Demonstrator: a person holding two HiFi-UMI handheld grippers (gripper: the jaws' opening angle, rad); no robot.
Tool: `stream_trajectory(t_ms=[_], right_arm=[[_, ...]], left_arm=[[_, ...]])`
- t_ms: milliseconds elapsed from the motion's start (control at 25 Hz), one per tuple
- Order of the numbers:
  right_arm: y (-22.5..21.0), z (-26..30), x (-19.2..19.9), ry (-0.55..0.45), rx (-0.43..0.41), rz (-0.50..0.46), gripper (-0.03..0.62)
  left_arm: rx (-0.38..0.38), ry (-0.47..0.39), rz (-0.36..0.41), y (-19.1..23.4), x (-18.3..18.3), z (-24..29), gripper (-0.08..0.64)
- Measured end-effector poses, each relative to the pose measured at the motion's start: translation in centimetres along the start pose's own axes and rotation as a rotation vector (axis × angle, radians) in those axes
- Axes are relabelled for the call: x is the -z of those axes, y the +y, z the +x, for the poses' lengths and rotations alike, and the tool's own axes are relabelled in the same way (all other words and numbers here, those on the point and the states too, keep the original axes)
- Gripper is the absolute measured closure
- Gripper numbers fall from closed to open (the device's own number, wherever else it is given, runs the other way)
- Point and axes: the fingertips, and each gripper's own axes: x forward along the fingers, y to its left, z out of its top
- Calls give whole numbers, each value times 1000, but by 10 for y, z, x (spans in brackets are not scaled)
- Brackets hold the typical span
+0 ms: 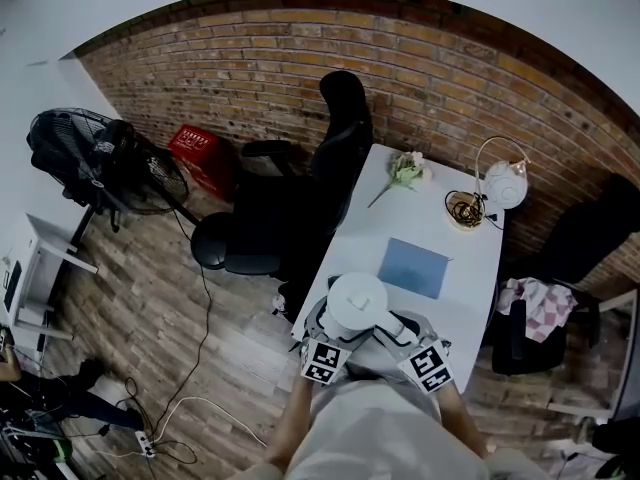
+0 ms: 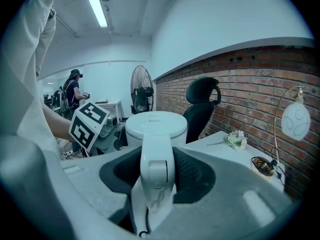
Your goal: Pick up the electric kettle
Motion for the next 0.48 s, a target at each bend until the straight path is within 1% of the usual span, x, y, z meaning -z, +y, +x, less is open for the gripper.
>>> stream_trajectory(t_ms=[480], right_arm=[[6, -6, -13, -36, -26, -26, 420]], left_arm=[[-35, -3, 6, 1, -9, -10, -14]])
